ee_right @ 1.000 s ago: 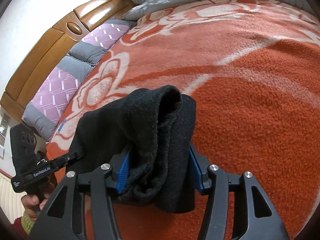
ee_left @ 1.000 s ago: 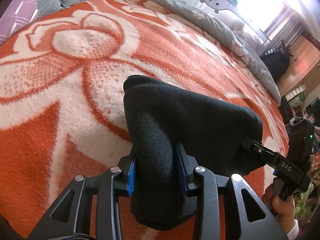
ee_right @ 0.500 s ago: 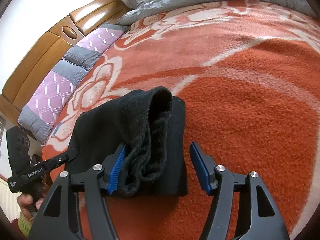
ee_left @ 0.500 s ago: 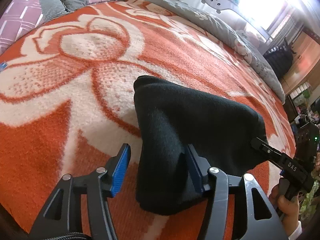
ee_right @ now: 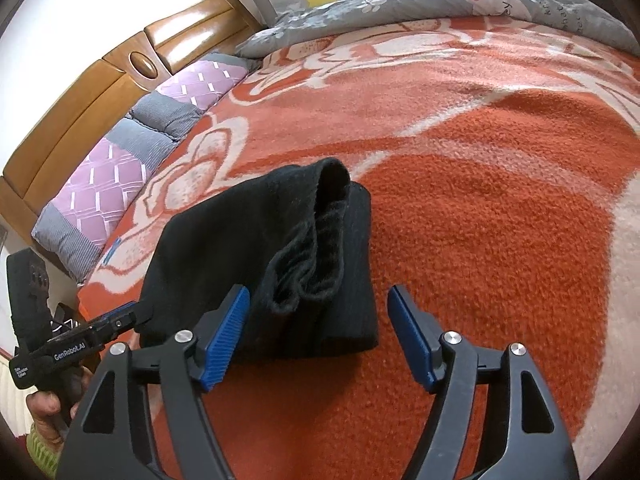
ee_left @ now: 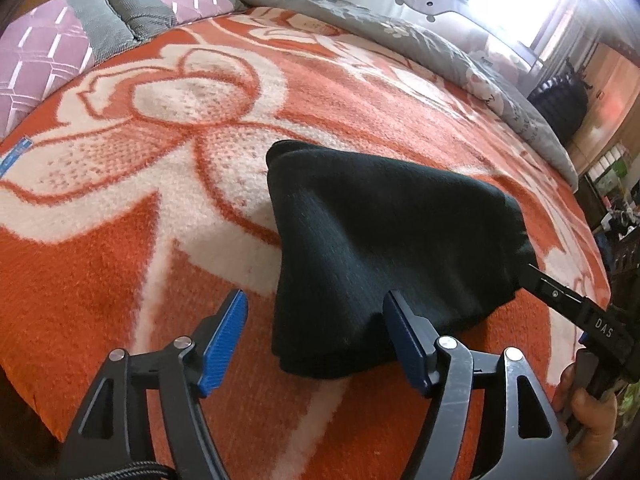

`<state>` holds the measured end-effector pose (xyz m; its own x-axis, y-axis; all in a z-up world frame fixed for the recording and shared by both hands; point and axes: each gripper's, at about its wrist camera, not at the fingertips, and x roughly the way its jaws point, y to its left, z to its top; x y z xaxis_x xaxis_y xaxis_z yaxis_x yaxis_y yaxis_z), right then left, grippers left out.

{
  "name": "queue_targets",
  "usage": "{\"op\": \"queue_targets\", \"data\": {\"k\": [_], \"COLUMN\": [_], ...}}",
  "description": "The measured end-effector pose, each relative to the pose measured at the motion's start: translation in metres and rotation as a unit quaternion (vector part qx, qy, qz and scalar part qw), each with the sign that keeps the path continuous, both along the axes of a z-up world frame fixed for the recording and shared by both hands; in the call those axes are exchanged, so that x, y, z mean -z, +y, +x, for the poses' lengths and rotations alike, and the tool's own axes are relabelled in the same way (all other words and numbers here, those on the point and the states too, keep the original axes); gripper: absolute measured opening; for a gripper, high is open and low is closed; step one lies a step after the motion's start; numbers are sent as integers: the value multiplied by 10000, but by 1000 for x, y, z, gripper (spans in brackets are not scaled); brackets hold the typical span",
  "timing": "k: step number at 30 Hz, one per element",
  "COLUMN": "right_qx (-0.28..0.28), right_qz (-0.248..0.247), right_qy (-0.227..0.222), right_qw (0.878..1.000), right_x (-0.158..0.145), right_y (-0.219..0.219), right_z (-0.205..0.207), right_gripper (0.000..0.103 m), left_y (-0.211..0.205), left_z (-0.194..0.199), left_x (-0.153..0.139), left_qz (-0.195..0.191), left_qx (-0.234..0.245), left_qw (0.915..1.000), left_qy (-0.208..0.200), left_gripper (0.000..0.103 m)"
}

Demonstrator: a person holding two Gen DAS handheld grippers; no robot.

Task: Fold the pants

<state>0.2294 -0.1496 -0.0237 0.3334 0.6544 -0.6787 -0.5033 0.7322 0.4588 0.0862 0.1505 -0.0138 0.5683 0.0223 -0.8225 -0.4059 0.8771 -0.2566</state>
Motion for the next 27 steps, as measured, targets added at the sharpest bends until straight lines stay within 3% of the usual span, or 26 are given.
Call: {"op": "queue_targets", "data": {"k": [6, 10, 17, 27], "right_qx": [-63, -241, -532, -682], "right_qz": [-7, -109, -407, -581], "right_qy": [-242, -628, -1237, -1698], "right_qw": [9997, 9977, 9900, 9814], "right_x": [-10, -21, -32, -33], "right_y": [-2, 4, 17, 22], "right_z": [-18, -37, -62, -85], "right_gripper": [79, 83, 90, 98], "left_y": [-11, -18, -23, -39], "left_z": [-10, -19, -30, -49], "left_x": [-6, -10, -16, -32], "left_qz": [135, 218, 375, 921], "left_qx": [141, 154, 130, 152], "left_qw": [9998, 9996, 9991, 9942], "left_qy": [-43, -82, -179, -525], "left_gripper": [73, 79, 80, 82]}}
